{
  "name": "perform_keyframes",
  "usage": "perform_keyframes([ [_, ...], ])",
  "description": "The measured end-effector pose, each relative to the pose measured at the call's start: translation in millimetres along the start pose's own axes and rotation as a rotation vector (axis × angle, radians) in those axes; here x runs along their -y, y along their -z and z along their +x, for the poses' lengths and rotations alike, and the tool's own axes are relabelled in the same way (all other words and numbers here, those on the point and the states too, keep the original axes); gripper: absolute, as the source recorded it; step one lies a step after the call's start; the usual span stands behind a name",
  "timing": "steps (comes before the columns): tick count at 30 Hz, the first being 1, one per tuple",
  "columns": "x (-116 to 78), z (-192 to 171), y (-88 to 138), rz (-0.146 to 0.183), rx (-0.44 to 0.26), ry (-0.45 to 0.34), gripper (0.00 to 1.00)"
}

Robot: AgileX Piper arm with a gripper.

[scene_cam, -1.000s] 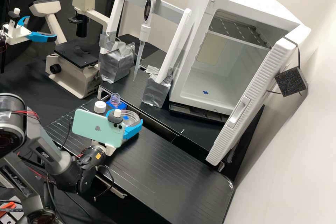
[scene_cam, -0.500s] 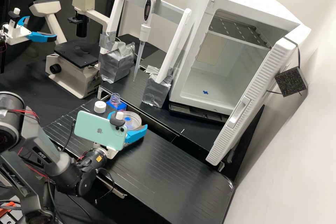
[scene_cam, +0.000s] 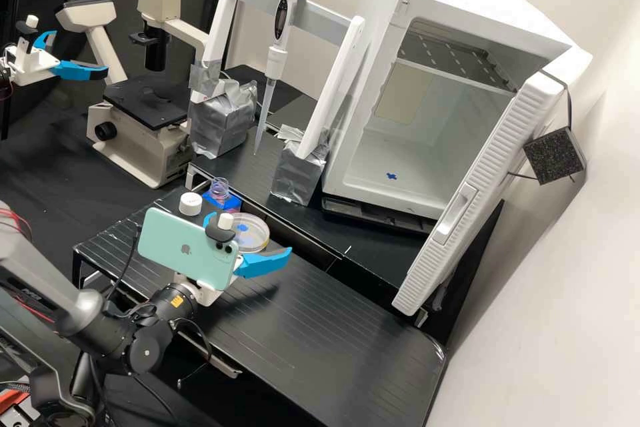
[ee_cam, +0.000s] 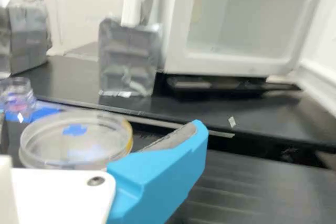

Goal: Close the lid

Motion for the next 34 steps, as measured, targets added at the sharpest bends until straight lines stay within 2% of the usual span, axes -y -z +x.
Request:
perform_keyframes([
  [2,-3.1,-2,7,-0.023,-0.02,-0.036,1.0],
  [4,-5.7,-2,15,-0.03,-0.058,-0.076,1.0],
  [6,-8.9,-1,23,-0.015,-0.103,-0.127,1.0],
  [9,-14.8,-4,38,0.024,-0.192,-0.22,1.0],
  [13,-15.9,-4,48,0.077,-0.267,-0.252,1.0],
  [15,-14.2,-2,52,0.129,-0.295,-0.25,1.0],
  [18,-11.2,3,59,0.164,-0.293,-0.286,1.0],
  [20,-6.1,7,64,0.168,-0.303,-0.289,1.0],
  [22,-1.6,11,66,0.151,-0.29,-0.291,1.0],
  [23,0.7,13,66,0.153,-0.285,-0.289,1.0],
  [26,5.6,19,64,0.159,-0.274,-0.266,1.0],
  [31,8.2,23,58,0.195,-0.234,-0.249,1.0],
  [34,8.4,24,56,0.194,-0.219,-0.25,1.0],
])
